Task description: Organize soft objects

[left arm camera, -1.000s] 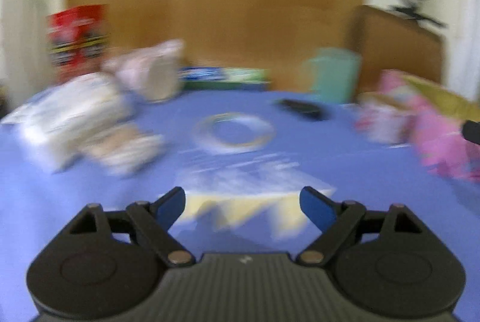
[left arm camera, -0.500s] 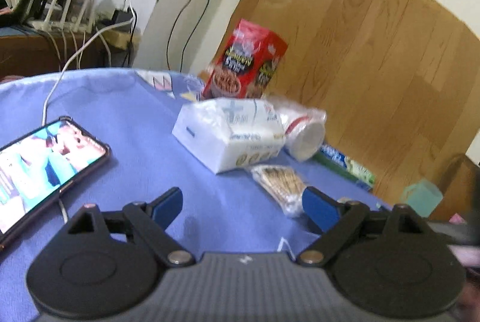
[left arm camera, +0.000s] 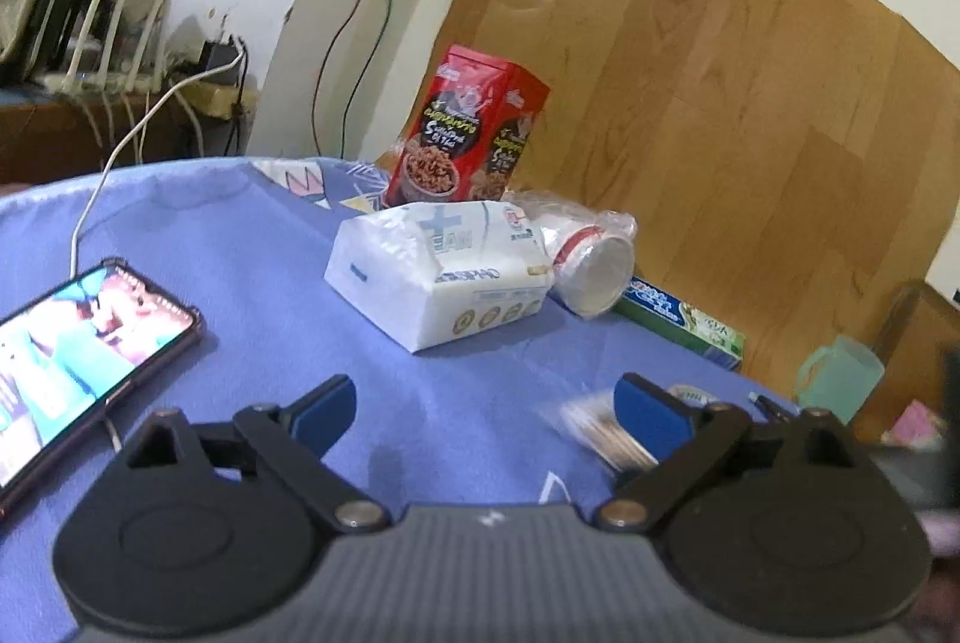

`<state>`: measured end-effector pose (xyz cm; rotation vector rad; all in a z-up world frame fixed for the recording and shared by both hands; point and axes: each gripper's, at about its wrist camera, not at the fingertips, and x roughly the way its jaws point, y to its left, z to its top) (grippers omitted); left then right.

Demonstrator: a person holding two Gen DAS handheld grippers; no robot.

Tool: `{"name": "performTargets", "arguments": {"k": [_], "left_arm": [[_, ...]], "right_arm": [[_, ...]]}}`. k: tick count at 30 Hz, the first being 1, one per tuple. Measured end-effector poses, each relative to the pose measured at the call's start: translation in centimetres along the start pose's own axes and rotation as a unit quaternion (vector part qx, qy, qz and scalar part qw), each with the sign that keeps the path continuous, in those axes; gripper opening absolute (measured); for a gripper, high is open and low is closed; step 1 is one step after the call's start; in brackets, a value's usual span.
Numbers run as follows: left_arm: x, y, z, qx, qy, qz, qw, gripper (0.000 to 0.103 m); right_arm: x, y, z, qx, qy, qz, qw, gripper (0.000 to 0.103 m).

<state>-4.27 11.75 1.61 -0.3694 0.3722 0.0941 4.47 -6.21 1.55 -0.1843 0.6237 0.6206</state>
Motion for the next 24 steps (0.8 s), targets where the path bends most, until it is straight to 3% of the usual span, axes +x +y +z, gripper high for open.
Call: {"name": "performTargets", "arguments": {"k": [5, 10, 11, 13, 15, 18, 22, 24], "left_arm": [[0.4, -1.7, -0.2, 0.055, 0.017, -0.010, 0.9983, 0.099], [0.5, -4.8, -1.2, 0.143, 0.043, -0.020, 0.9885, 0.098], [0.3, -5.6, -1.5, 0.152, 0.052, -0.032, 0.9865, 0.097], [0.0, -7.2, -2.0, 0.131, 0.092, -0.100, 0.9820, 0.095], [-0.3, -9.9, -2.9, 0.120, 0.137, -0.182, 0.9664, 0.090], [-0.6, -14.7, -4.5, 0.145, 0.180, -0.260, 0.9375, 0.084], [0.1, -18.9, -6.4, 0.175, 0.231, -0.304, 0.9076, 0.082], [0.5, -20.0, -7.4, 0.186, 0.250, -0.304, 0.9002, 0.059]], "right_arm": [[-7.1, -1.5, -5.3, 0.014, -0.005, -0.035, 0.999, 0.056], [-14.4, -2.6, -11.4, 0.054, -0.022, -0.127, 0.990, 0.058], [-15.5, -2.8, -12.3, 0.066, -0.026, -0.145, 0.987, 0.062], [-17.7, -3.1, -14.2, 0.094, -0.035, -0.173, 0.980, 0.069], [-19.1, -3.2, -15.5, 0.113, -0.041, -0.185, 0.975, 0.076], [-19.8, -3.4, -16.4, 0.119, -0.045, -0.193, 0.973, 0.078], [-19.3, -3.8, -16.1, 0.122, -0.051, -0.179, 0.975, 0.078], [-18.9, -3.8, -15.8, 0.122, -0.049, -0.168, 0.977, 0.076]]}}
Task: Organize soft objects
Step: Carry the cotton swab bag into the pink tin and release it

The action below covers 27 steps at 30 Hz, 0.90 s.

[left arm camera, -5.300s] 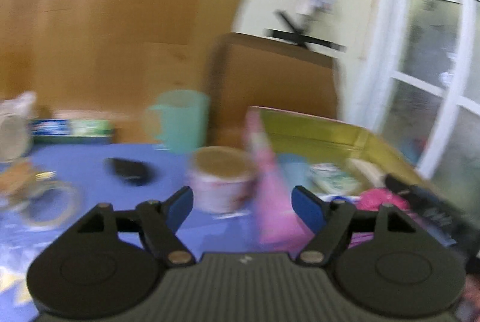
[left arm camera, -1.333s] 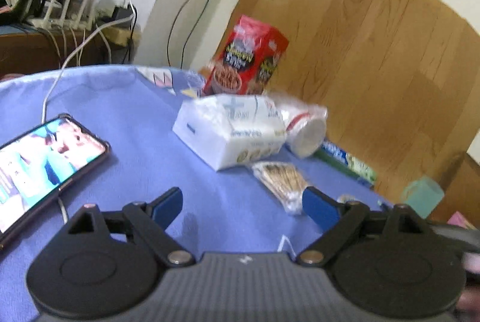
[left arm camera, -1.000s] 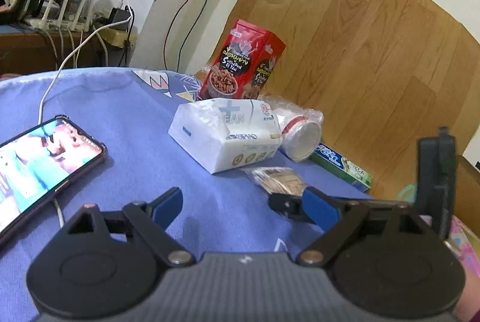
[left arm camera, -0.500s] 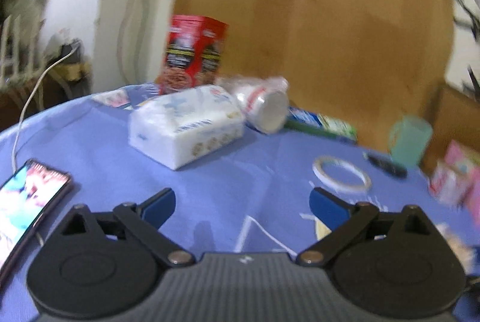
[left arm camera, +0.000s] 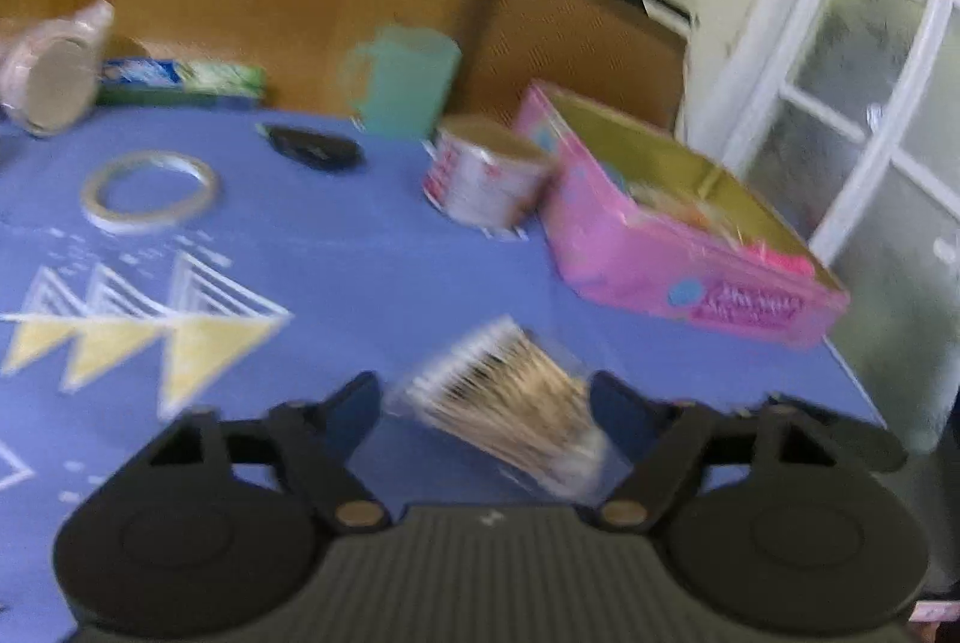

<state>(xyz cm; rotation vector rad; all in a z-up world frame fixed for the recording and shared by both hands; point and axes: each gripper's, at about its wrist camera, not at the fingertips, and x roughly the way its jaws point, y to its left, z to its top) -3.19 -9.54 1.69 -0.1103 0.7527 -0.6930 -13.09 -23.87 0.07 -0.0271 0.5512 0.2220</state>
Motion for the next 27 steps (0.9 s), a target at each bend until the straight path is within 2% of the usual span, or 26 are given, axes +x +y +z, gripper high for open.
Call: {"name": "performTargets", "arguments": {"k": [1, 3, 5, 8, 13, 18, 20, 22, 23, 25, 27], "left_arm": [[0.5, -0.2, -0.1, 0.002, 0.011, -0.011, 0.9999, 0.054], [0.4, -0.7, -0.2, -0.001, 0.010, -0.009, 0.9999, 0.048], [0.2, -0.9, 0.3, -0.004, 0.013, -0.008, 0.9999, 0.041], [-0.5, -2.0, 1.8, 0.010, -0.002, -0.018, 0.9998, 0.041], [-0.1, -7.0, 4.8, 0.079, -0.044, -0.037, 0.9953, 0.042], [3.9, -11.8, 7.9, 0.116, -0.049, -0.056, 0.9905, 0.043], [5.8, -13.8, 8.9, 0.125, -0.041, -0.059, 0.9896, 0.050], [7.8, -14.9, 9.7, 0.129, -0.026, -0.059, 0.9895, 0.070], [8.6, -15.6, 9.9, 0.134, -0.024, -0.045, 0.9897, 0.086], [9.4, -16.3, 10.1, 0.145, -0.039, -0.019, 0.9885, 0.089], [9.1, -16.1, 10.1, 0.144, -0.048, -0.011, 0.9883, 0.089]], "right_arm": [[0.5, 0.1, 0.1, 0.000, 0.004, 0.009, 1.000, 0.072], [1.0, 0.5, 0.3, -0.002, -0.004, -0.001, 1.000, 0.067], [0.9, 0.2, 0.5, 0.005, -0.013, -0.012, 1.000, 0.053], [-0.4, -0.7, 0.5, 0.026, -0.053, -0.017, 0.998, 0.052], [-3.2, -2.3, 1.3, 0.020, -0.136, -0.092, 0.986, 0.052], [-3.9, -7.2, 2.6, 0.072, -0.156, -0.136, 0.976, 0.053], [-3.8, -9.2, 3.1, 0.092, -0.155, -0.150, 0.972, 0.054], [-3.3, -11.5, 3.5, 0.118, -0.145, -0.161, 0.969, 0.055], [-3.0, -12.8, 3.6, 0.132, -0.141, -0.173, 0.966, 0.058], [-2.8, -14.4, 3.4, 0.151, -0.139, -0.215, 0.955, 0.068], [-3.5, -15.6, 2.8, 0.167, -0.149, -0.246, 0.943, 0.068]]}}
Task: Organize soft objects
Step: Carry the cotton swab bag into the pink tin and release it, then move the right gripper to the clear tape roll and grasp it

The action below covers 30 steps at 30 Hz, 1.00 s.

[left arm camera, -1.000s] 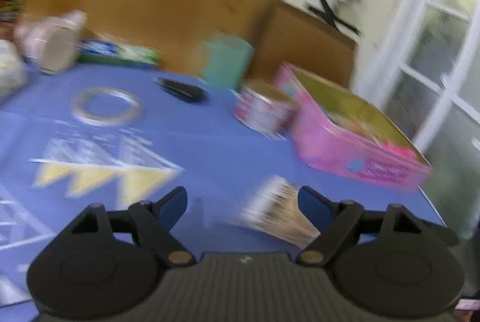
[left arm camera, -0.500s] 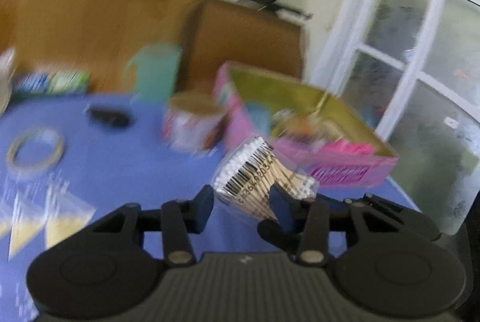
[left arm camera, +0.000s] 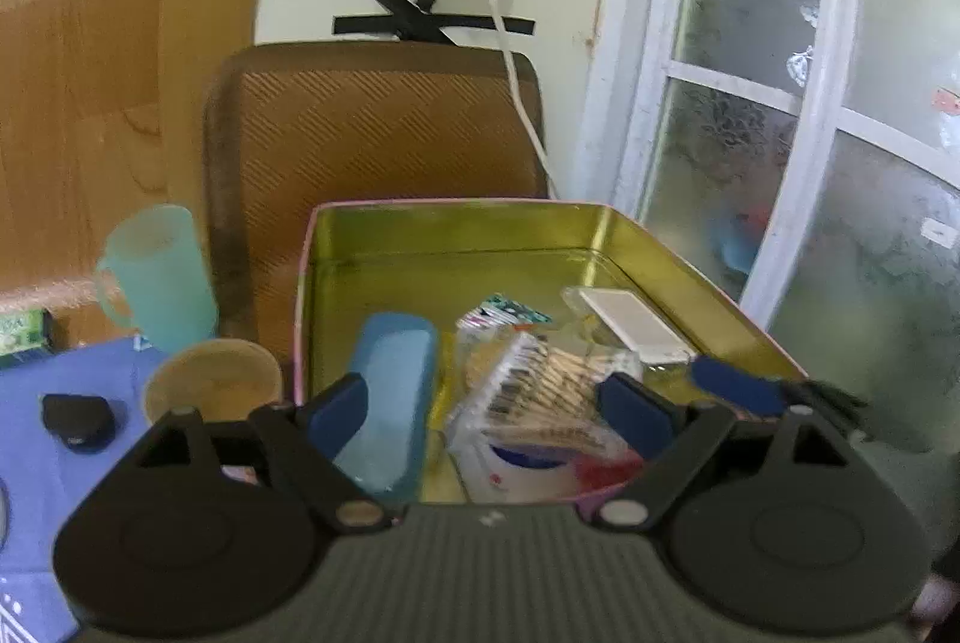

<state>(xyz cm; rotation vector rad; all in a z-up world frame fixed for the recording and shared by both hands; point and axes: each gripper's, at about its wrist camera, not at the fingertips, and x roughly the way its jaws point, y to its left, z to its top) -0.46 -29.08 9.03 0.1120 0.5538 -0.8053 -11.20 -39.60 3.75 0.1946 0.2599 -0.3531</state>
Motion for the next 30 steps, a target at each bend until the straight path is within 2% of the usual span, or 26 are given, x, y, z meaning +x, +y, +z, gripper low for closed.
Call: {"name": "performTargets", "arguments": {"k": [2, 5, 7, 9, 11, 13, 16, 18, 19, 20, 22, 23, 24, 26, 28, 30], "left_arm": [[-1.1, 0.8, -0.3, -0.012, -0.015, 0.001, 0.9998, 0.089], [-3.1, 2.5, -1.0, -0.026, -0.045, 0.033, 0.9981, 0.092], [-4.0, 3.7, -1.4, -0.036, -0.048, 0.058, 0.9965, 0.093], [-4.5, 4.7, -2.0, -0.038, -0.031, 0.093, 0.9945, 0.093], [-5.0, 5.7, -2.4, -0.037, -0.013, 0.127, 0.9911, 0.093], [-5.8, 6.6, -2.9, -0.041, -0.006, 0.145, 0.9886, 0.093], [-7.2, 7.4, -3.4, -0.036, -0.006, 0.172, 0.9845, 0.093], [-8.0, 7.8, -3.7, -0.030, -0.009, 0.185, 0.9823, 0.093], [-8.2, 8.0, -3.7, -0.029, -0.010, 0.189, 0.9815, 0.093], [-8.6, 8.2, -3.8, -0.030, -0.010, 0.193, 0.9806, 0.093], [-9.2, 8.9, -4.0, -0.037, -0.010, 0.198, 0.9794, 0.094], [-9.6, 9.3, -4.2, -0.043, -0.010, 0.200, 0.9789, 0.096], [-9.8, 9.7, -4.3, -0.049, -0.009, 0.201, 0.9783, 0.096], [-10.3, 10.8, -4.8, -0.064, -0.004, 0.205, 0.9766, 0.096], [-10.7, 11.9, -5.5, -0.078, 0.000, 0.210, 0.9745, 0.097], [-11.1, 13.1, -6.3, -0.090, 0.007, 0.218, 0.9718, 0.097]], "right_arm": [[-0.7, -1.2, 0.1, 0.019, -0.012, 0.006, 1.000, 0.068], [-1.4, -0.7, 0.3, 0.017, -0.023, 0.027, 0.999, 0.067], [-1.2, 0.9, 0.5, -0.007, -0.015, 0.058, 0.998, 0.066], [-0.9, 2.8, 0.6, -0.055, -0.001, 0.076, 0.996, 0.056], [0.2, 4.3, 0.8, -0.099, 0.022, 0.088, 0.991, 0.047], [1.6, 5.1, 0.9, -0.132, 0.054, 0.087, 0.986, 0.046], [4.6, 5.6, 1.0, -0.170, 0.111, 0.066, 0.977, 0.045], [6.3, 5.0, 1.9, -0.166, 0.149, 0.062, 0.973, 0.050], [6.9, 4.7, 2.5, -0.162, 0.169, 0.064, 0.970, 0.058], [7.4, 4.6, 2.9, -0.170, 0.175, 0.050, 0.969, 0.058], [7.9, 5.0, 2.9, -0.231, 0.156, -0.031, 0.960, 0.058], [8.2, 4.9, 2.8, -0.248, 0.151, -0.058, 0.955, 0.058], [8.3, 4.4, 3.1, -0.243, 0.152, -0.072, 0.955, 0.058], [7.8, 3.5, 3.7, -0.215, 0.148, -0.076, 0.962, 0.058], [6.2, 3.5, 4.1, -0.198, 0.115, -0.082, 0.970, 0.060], [4.3, 4.2, 4.6, -0.180, 0.084, -0.063, 0.978, 0.060]]}}
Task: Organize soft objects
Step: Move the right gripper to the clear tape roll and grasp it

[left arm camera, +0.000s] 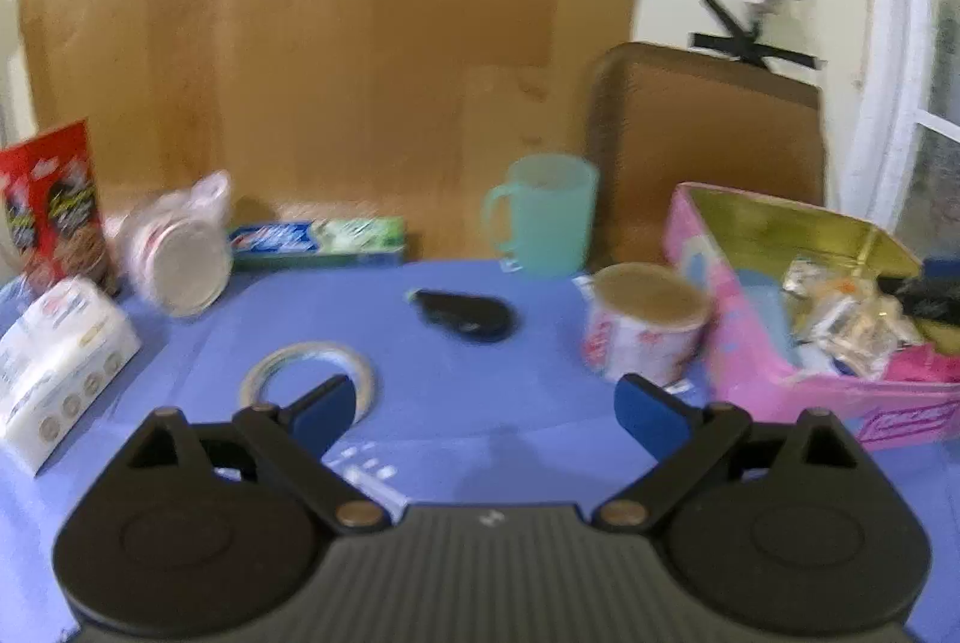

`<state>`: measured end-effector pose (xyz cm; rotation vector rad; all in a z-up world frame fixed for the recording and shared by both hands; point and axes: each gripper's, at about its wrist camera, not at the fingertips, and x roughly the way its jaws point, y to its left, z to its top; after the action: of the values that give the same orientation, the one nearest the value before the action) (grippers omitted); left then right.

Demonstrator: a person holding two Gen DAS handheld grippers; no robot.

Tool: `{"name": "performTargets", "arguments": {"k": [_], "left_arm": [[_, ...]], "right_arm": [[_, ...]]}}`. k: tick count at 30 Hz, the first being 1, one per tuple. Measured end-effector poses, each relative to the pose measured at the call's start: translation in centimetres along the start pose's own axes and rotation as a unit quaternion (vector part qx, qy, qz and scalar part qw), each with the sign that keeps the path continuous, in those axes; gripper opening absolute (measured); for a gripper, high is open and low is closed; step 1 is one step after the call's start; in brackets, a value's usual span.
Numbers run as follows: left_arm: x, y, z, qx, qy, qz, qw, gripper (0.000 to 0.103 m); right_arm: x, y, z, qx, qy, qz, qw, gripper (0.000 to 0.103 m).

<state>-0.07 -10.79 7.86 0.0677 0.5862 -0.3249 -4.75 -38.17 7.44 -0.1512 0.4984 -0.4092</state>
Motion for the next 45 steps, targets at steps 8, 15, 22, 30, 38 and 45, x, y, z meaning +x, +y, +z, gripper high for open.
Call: {"name": "performTargets", "arguments": {"k": [8, 15, 22, 30, 38, 45], "left_arm": [[1.6, 7.2, -3.3, -0.069, 0.061, 0.031, 0.9953, 0.097], [2.1, 13.6, -5.4, -0.118, 0.081, 0.063, 0.9877, 0.097], [2.3, 16.2, -5.5, -0.126, 0.069, 0.080, 0.9864, 0.097], [2.9, 16.4, -5.8, -0.112, 0.049, 0.092, 0.9883, 0.100], [3.0, 16.6, -5.9, -0.115, 0.036, 0.093, 0.9884, 0.100], [2.5, 17.0, -6.2, -0.133, 0.018, 0.085, 0.9874, 0.099]], "right_arm": [[-5.9, 7.0, 2.1, 0.031, -0.053, 0.184, 0.981, 0.061], [-6.0, 17.0, 2.1, -0.018, -0.023, 0.282, 0.959, 0.061], [-3.9, 23.0, 2.6, -0.061, 0.005, 0.314, 0.947, 0.062], [-2.4, 26.1, 2.5, -0.074, 0.032, 0.324, 0.943, 0.065], [2.2, 29.4, 3.7, -0.035, 0.073, 0.322, 0.943, 0.065], [3.4, 31.7, 3.7, -0.053, 0.068, 0.315, 0.945, 0.020]]}}
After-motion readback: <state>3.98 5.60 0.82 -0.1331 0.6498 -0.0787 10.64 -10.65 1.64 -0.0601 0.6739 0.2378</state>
